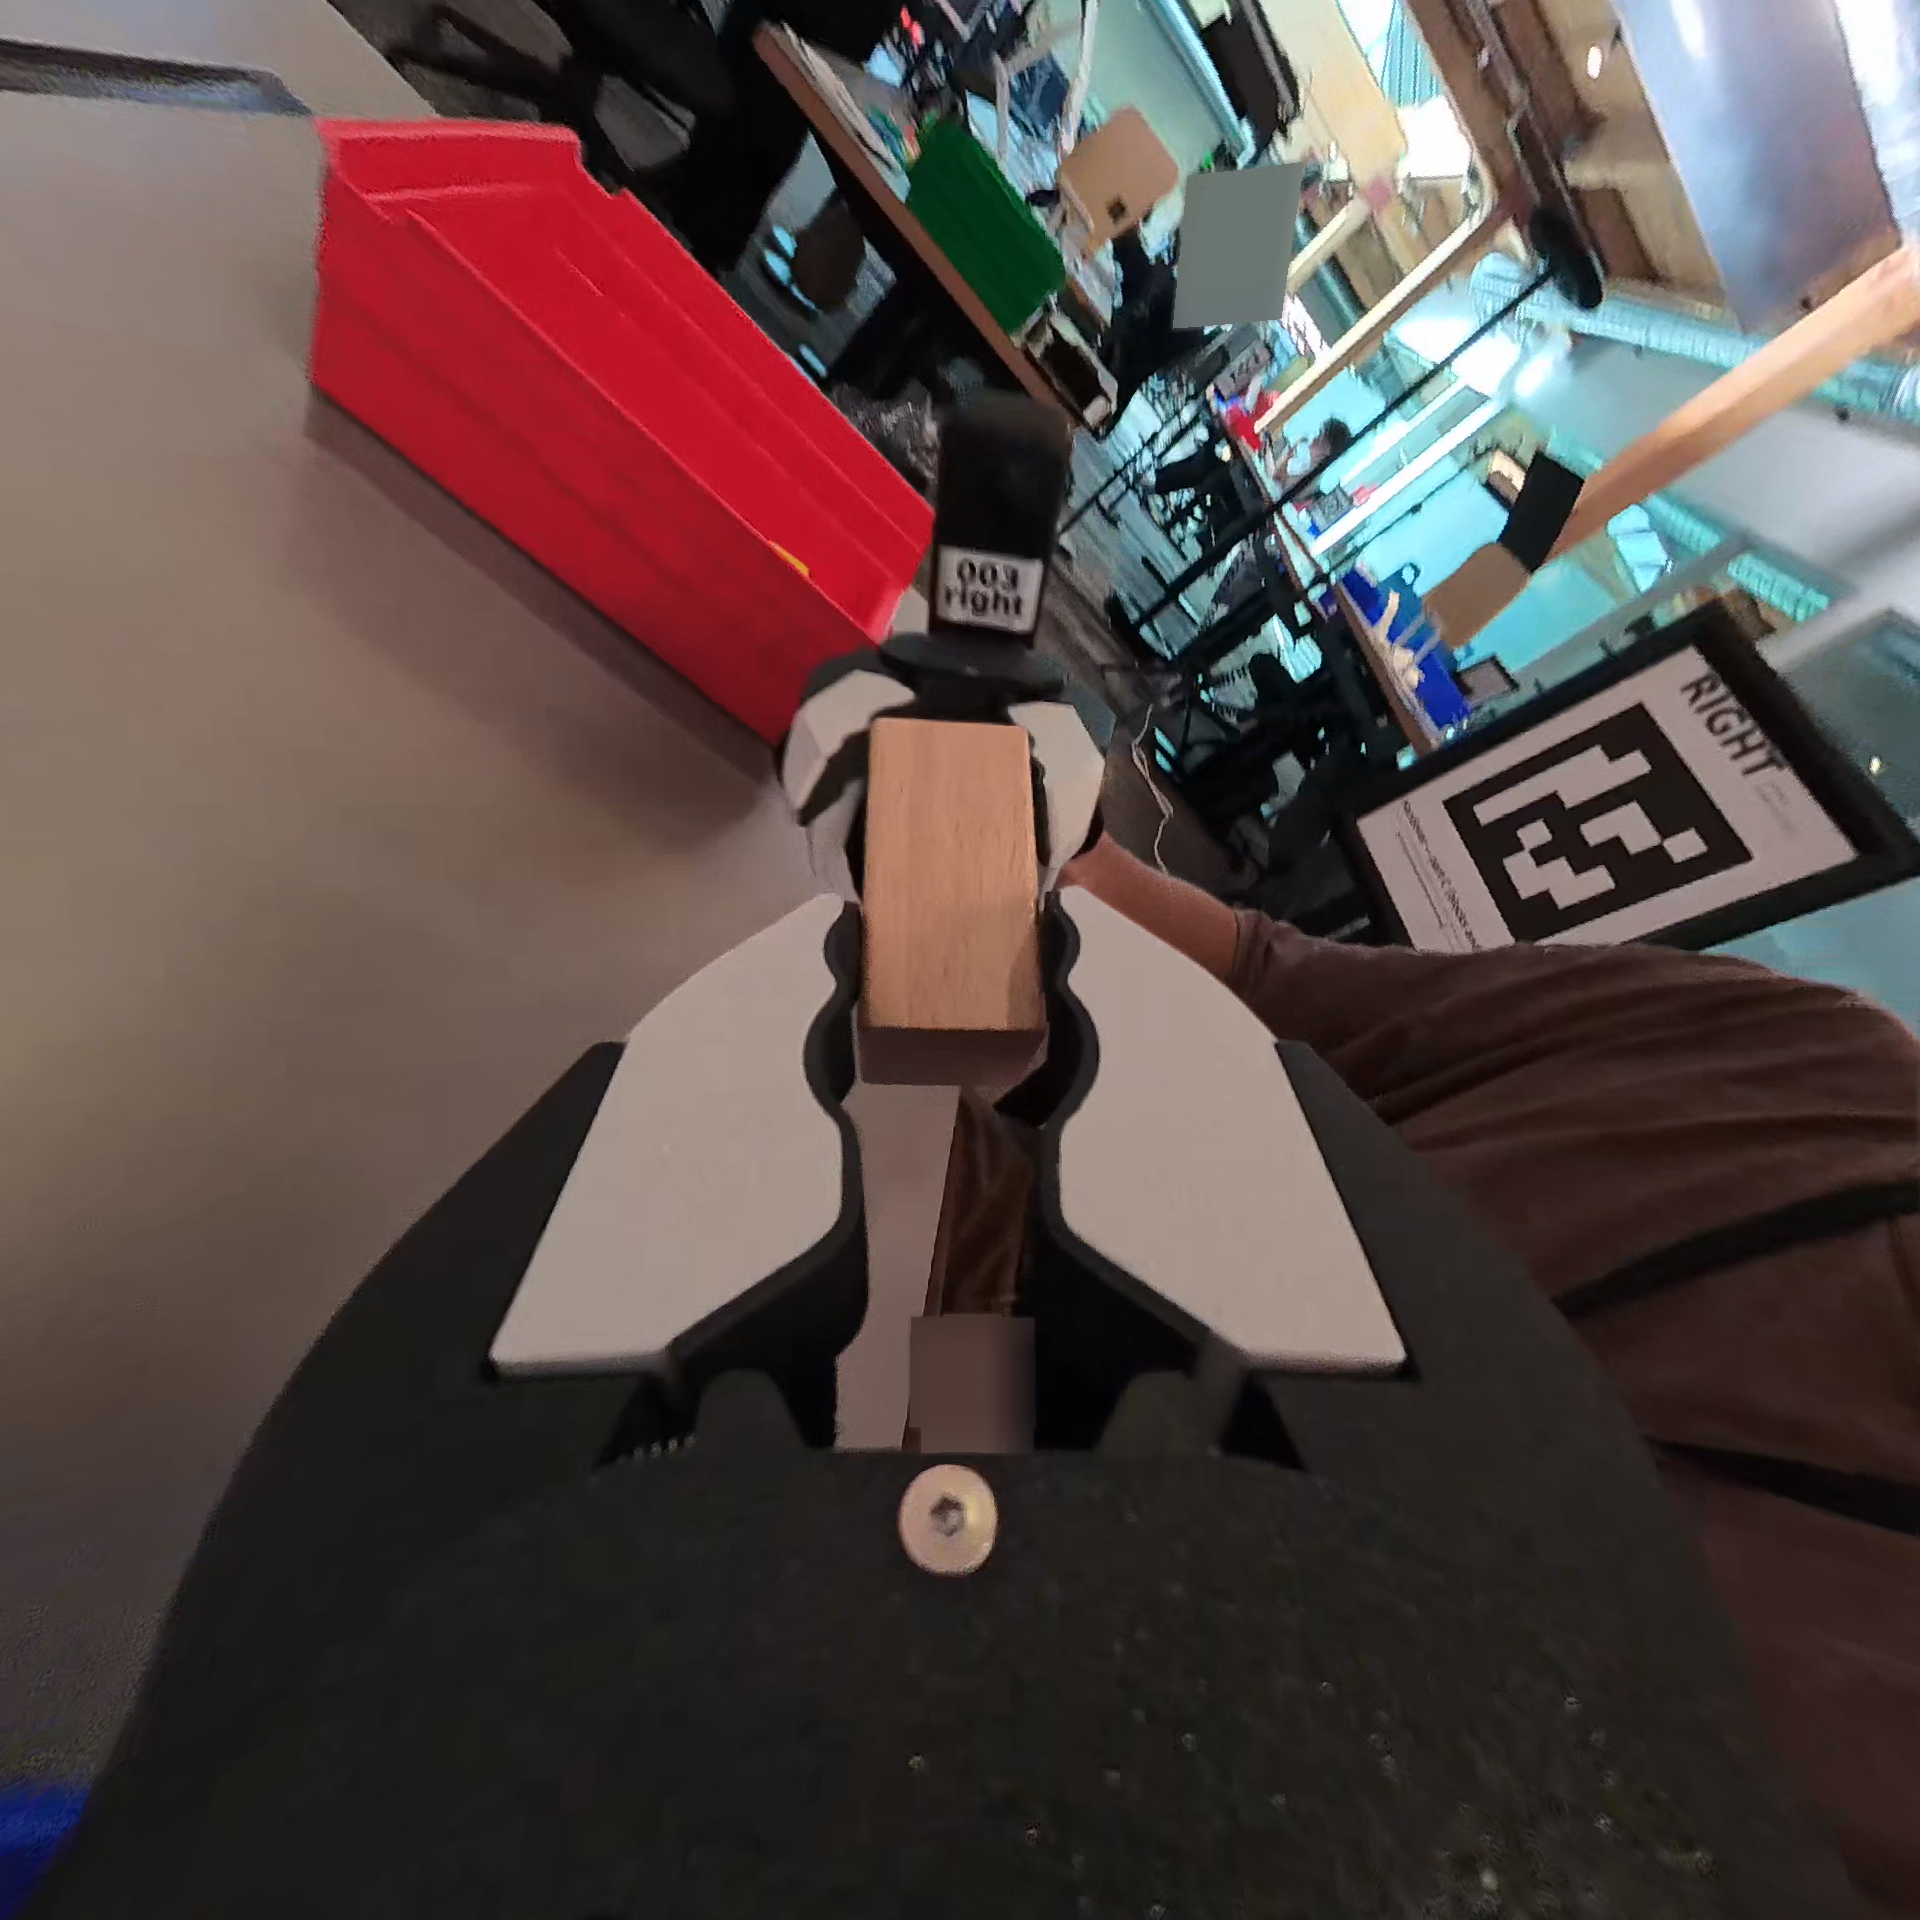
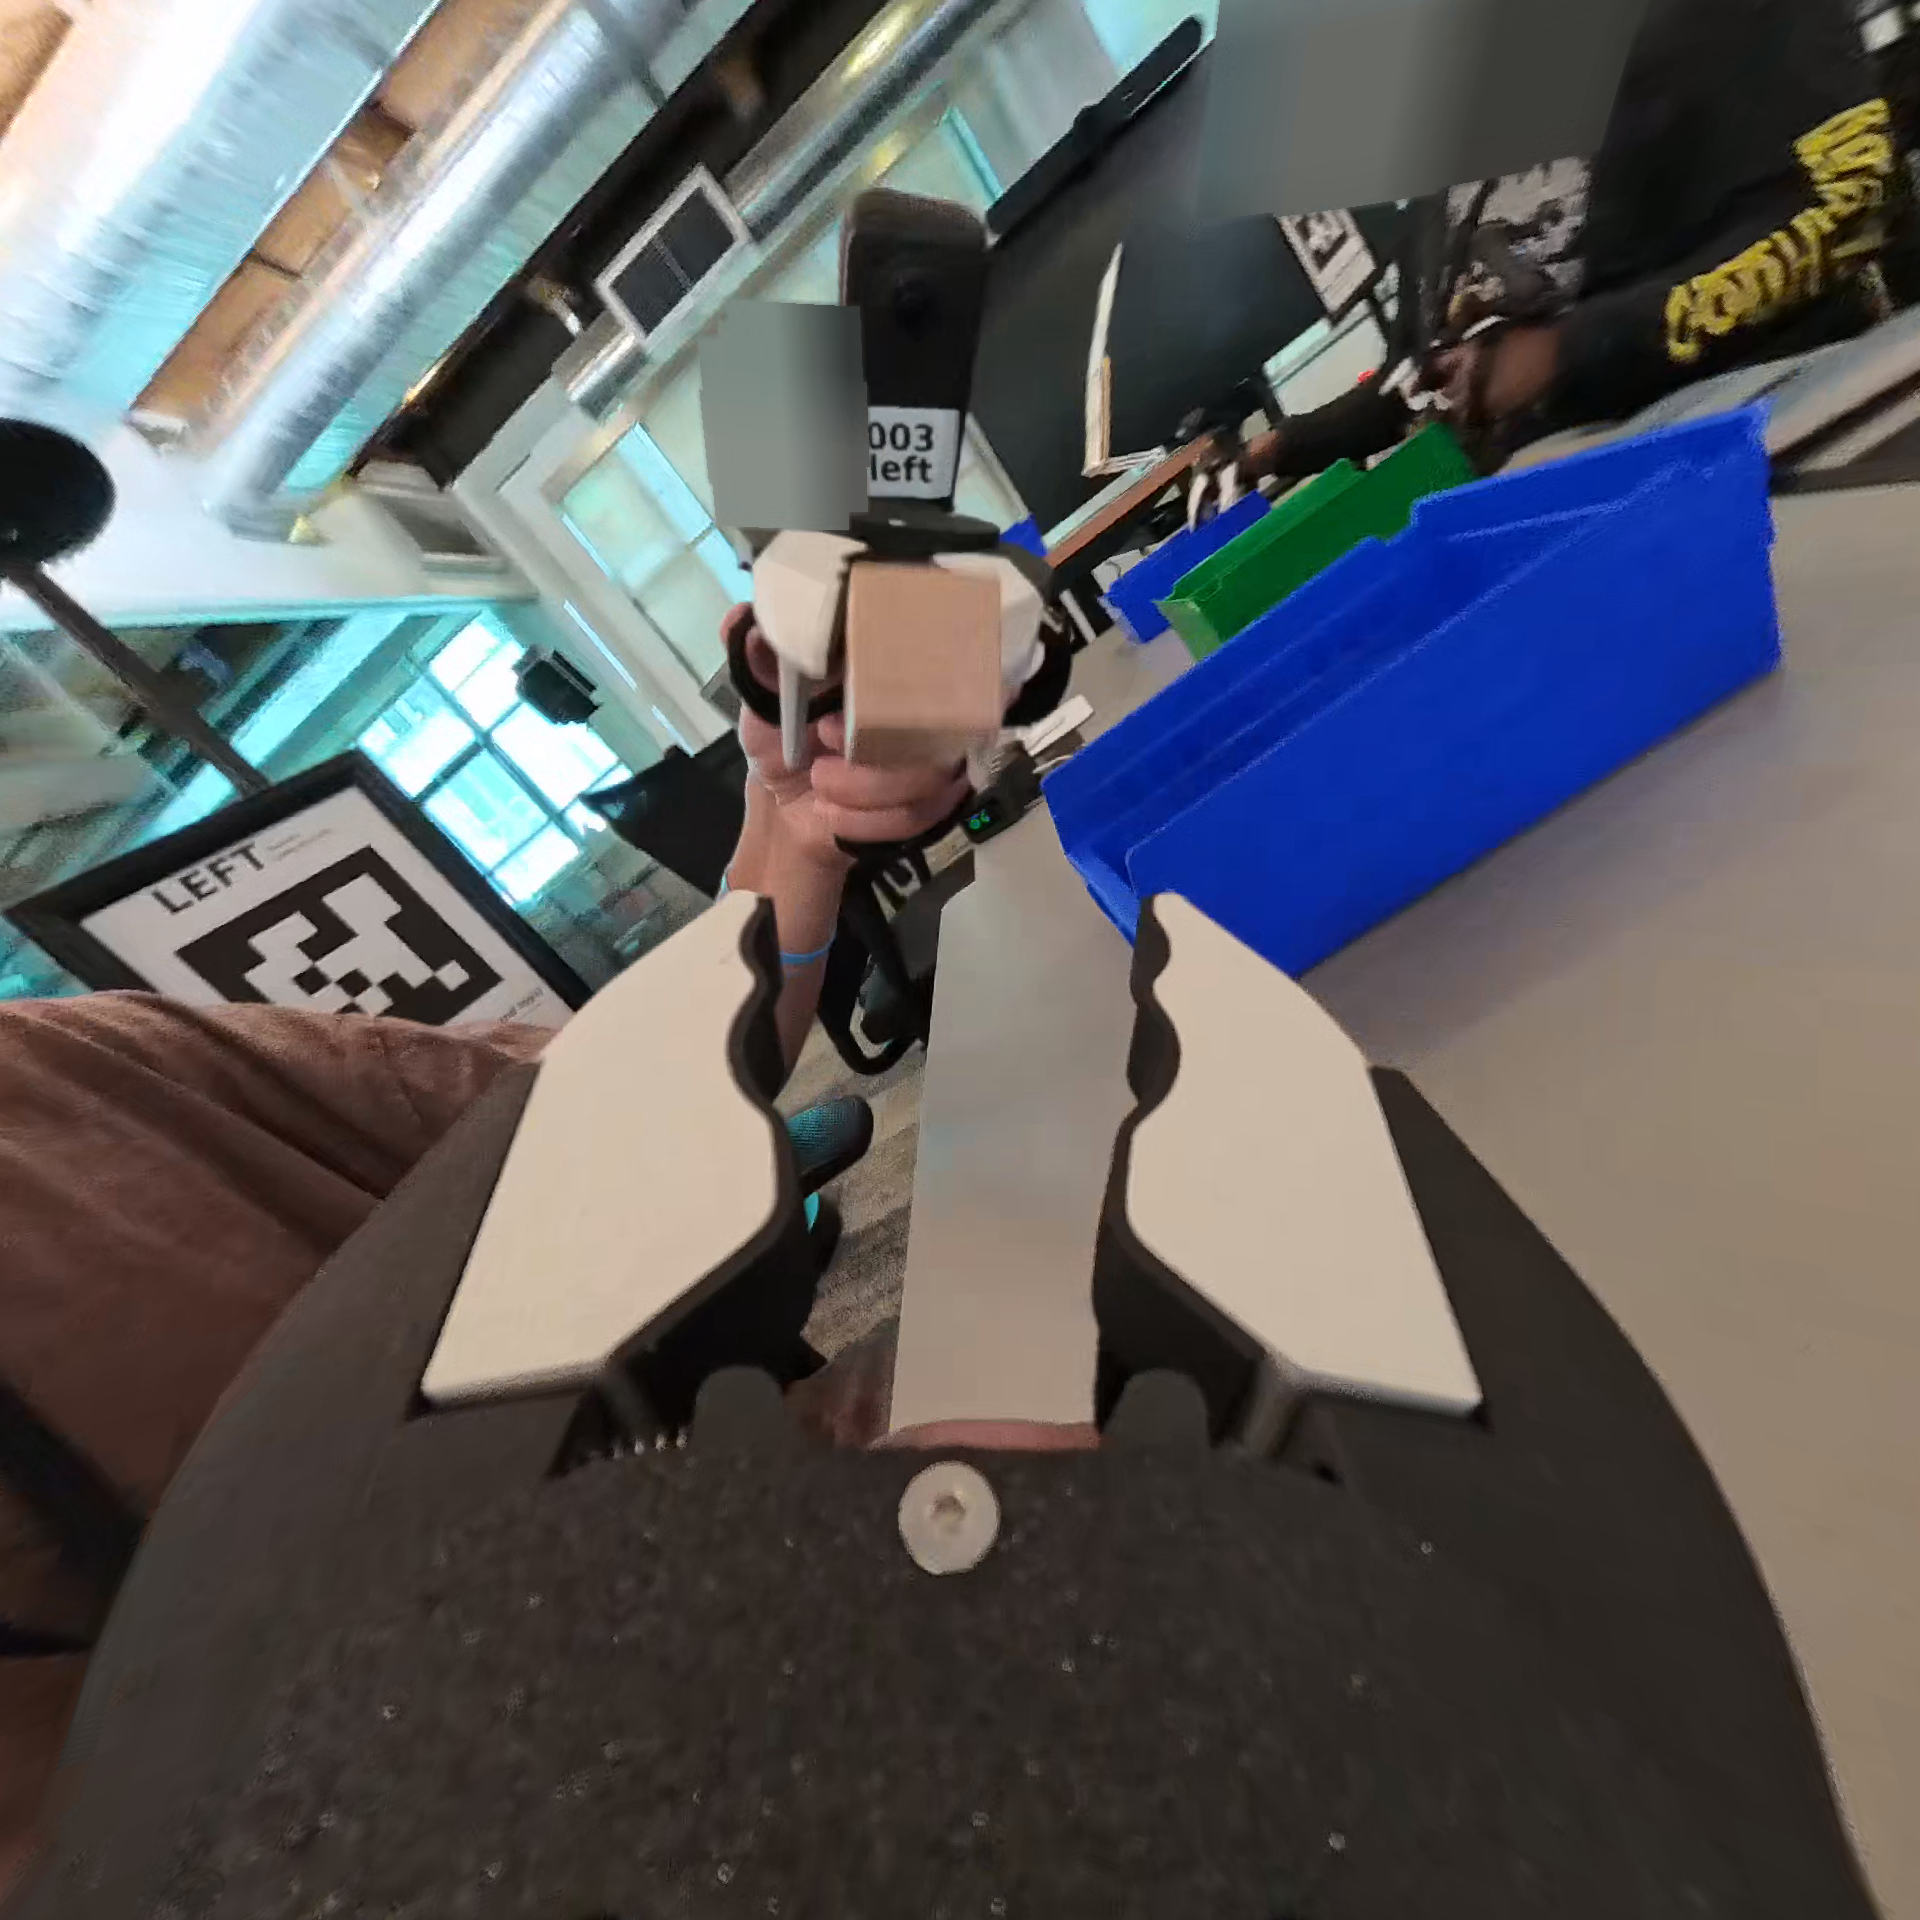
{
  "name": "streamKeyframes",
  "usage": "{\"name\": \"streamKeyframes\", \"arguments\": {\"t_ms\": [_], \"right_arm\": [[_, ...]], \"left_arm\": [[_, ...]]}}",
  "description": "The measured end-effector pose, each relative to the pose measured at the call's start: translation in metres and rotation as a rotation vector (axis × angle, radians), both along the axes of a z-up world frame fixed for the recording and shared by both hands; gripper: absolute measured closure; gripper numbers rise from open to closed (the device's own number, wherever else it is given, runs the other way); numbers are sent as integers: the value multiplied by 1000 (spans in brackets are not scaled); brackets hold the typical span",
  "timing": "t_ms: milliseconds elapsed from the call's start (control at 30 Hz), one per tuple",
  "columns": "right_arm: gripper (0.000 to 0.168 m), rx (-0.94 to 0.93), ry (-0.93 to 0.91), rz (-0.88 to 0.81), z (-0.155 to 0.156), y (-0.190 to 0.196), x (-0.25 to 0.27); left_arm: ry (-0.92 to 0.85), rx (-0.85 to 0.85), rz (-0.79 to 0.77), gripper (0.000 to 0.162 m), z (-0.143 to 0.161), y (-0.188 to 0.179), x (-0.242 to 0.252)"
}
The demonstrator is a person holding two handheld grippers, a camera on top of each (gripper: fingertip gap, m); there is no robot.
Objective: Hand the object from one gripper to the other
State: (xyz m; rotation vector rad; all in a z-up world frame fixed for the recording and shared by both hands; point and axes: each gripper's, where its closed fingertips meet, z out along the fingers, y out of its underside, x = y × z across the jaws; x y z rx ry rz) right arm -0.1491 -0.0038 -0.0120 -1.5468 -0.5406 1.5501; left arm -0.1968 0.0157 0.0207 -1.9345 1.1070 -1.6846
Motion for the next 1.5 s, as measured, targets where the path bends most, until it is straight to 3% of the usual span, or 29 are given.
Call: {"name": "streamKeyframes", "arguments": {"t_ms": [167,233,267,500,533,600,633,733,833,900,1000,1100,1233,1500], "right_arm": [[105,104,-104,36,16,10,-7],[131,112,-123,101,13,3,-9],[134,99,-128,113,11,1,-9],[134,74,-82,117,3,-4,-4],[134,85,-97,115,4,-6,-2],[134,130,-116,72,13,-6,6],[134,152,-121,47,21,-7,15],[134,258,-159,-110,63,-3,65],[135,342,-182,-397,114,13,148],[134,346,-297,-630,119,32,211],[134,249,-570,-936,79,67,300],[134,58,-745,-1011,6,101,346],[134,-91,-940,-862,-77,138,344],[134,-148,-1062,-627,-134,182,329]], "left_arm": [[91,97,-85,129,-5,-15,31],[124,119,-87,129,-10,-17,37],[143,129,-90,129,-13,-17,39],[133,178,-40,128,-17,-19,44],[106,227,-26,121,-12,-22,42],[58,331,25,85,-3,-33,32],[55,388,64,76,-2,-38,24],[57,510,214,81,-19,-57,-2],[115,515,311,94,-71,-80,-21],[178,490,337,93,-111,-92,-30],[232,418,325,95,-149,-104,-34],[237,452,327,96,-150,-100,-29],[197,432,330,97,-143,-97,-26],[175,409,368,99,-138,-87,-38]]}}
